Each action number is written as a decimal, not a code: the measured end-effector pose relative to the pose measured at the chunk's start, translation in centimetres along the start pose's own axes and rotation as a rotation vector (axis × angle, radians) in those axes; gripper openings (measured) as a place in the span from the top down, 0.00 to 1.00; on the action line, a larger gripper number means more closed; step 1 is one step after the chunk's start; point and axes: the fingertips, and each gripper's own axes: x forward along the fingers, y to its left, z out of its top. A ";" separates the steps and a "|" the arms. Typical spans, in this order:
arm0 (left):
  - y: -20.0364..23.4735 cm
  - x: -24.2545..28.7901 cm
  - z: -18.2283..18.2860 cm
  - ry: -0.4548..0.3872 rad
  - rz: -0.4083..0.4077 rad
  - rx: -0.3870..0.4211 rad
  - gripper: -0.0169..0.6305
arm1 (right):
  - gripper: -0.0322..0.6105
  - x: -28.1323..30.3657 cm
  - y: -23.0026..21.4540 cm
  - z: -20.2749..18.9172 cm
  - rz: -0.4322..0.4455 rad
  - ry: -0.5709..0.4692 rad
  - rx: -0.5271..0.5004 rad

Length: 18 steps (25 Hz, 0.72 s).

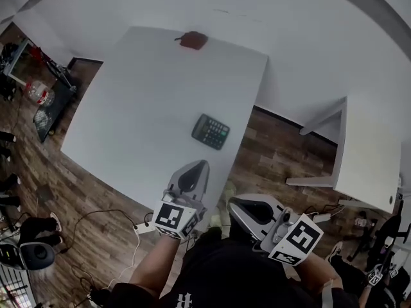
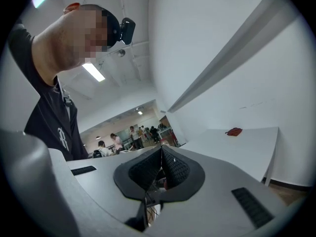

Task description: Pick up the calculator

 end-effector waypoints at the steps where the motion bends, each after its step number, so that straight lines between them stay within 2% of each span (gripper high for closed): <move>1: 1.0 0.9 -0.4 -0.002 0.009 0.003 0.96 | 0.93 0.5 -0.8 0.1 0.011 0.010 0.009; 7: 7.6 5.8 -5.0 0.024 0.101 -0.020 0.96 | 0.93 2.1 -5.7 0.2 0.059 0.068 0.075; 14: 14.4 9.8 -10.2 0.103 0.120 -0.067 0.96 | 0.93 4.1 -10.7 -0.3 0.060 0.128 0.124; 18: 16.7 11.5 -14.0 0.156 0.112 -0.123 0.82 | 0.93 5.4 -12.8 -0.8 0.065 0.150 0.138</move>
